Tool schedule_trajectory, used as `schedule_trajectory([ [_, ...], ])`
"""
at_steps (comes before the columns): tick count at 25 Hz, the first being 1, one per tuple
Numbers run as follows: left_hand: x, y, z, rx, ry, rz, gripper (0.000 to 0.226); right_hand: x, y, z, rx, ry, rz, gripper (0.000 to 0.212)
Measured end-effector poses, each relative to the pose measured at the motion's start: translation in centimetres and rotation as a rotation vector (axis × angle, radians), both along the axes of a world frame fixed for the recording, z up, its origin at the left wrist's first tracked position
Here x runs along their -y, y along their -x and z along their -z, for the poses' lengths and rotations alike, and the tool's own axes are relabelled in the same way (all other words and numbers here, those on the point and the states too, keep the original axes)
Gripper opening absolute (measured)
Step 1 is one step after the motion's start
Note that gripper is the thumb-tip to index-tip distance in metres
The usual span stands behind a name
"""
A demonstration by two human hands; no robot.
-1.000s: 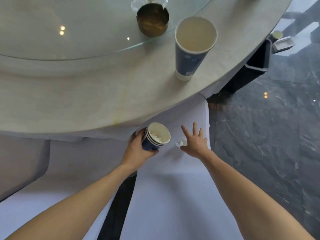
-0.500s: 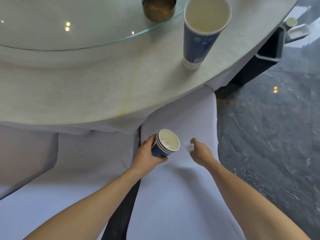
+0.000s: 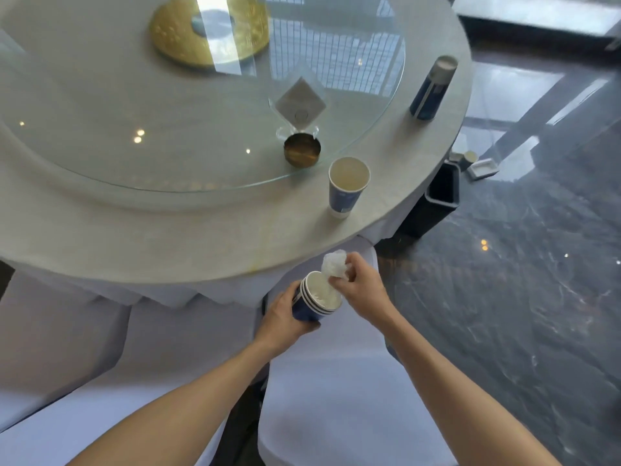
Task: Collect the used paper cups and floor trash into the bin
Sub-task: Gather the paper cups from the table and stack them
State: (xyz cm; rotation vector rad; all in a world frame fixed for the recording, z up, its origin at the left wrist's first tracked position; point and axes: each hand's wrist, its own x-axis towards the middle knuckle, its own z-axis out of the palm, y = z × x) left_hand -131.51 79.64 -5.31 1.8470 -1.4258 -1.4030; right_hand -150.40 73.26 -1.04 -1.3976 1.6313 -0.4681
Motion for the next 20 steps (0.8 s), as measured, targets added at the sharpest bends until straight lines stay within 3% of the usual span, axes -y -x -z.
schedule_trajectory([
  [3, -0.4, -0.9, -2.1, 0.0, 0.04, -0.021, 0.087, -0.7, -2.2, -2.4, -0.146, -0.018, -0.202, 0.017],
  [5, -0.8, -1.8, -3.0, 0.02, 0.063, -0.046, 0.089, -1.1, -3.6, -3.2, -0.22, -0.032, -0.307, 0.027],
  [10, -0.7, -3.8, -3.9, 0.05, 0.071, -0.036, 0.089, -1.6, -6.1, -4.5, -0.158, -0.137, -0.441, 0.035],
  [13, -0.3, -5.1, -4.0, 0.029, 0.094, -0.043, 0.088, -1.5, -7.5, -6.0, -0.087, -0.206, -0.342, 0.038],
  [15, -0.1, -6.1, -3.9, -0.002, 0.107, -0.071, 0.087, -0.4, -7.9, -6.9, -0.089, -0.061, -0.241, 0.048],
  [18, 0.4, -7.9, -3.4, -0.027, 0.107, -0.116, 0.084, 3.0, -7.4, -8.1, -0.208, 0.333, -0.041, 0.035],
  [20, 0.9, -8.9, -3.2, -0.047, 0.1, -0.127, 0.078, 6.3, -6.6, -8.5, -0.301, 0.411, 0.058, 0.069],
])
